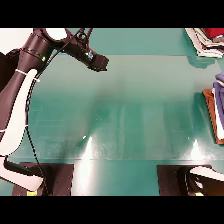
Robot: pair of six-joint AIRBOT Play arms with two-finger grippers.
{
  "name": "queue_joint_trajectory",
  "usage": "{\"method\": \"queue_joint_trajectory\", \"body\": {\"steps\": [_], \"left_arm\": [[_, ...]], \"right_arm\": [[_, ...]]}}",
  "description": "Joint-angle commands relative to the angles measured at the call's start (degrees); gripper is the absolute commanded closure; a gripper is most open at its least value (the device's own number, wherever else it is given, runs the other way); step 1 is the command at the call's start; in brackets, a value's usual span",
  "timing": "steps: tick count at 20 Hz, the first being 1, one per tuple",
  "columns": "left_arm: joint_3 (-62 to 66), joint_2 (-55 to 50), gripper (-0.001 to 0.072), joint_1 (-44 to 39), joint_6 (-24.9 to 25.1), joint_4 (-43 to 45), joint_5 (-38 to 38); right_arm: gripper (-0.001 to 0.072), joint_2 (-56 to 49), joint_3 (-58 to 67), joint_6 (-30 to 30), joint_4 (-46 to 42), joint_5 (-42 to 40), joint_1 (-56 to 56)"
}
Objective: Fold the shirts.
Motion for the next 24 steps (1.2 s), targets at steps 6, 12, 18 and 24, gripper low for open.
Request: {"method": "queue_joint_trajectory", "body": {"steps": [6,12,18,24], "left_arm": [[0.0,0.04,0.0679,-0.02,0.17,0.02,-0.2],[0.0,0.04,0.0679,-0.02,0.15,0.02,-0.17],[0.0,0.04,0.0679,-0.02,0.13,0.02,-0.33],[0.0,0.04,0.0679,-0.02,0.13,0.02,1.05]], "right_arm": [[0.0189,10.58,-18.8,1.53,-10.62,-2.49,-12.85],[0.0189,10.88,-17.2,3.39,1.57,-5.46,-4.79],[0.0191,10.75,-16.7,3.39,10.27,-9.73,24.11],[0.0291,10.78,-16.7,3.34,9.29,-19.28,49.35]]}}
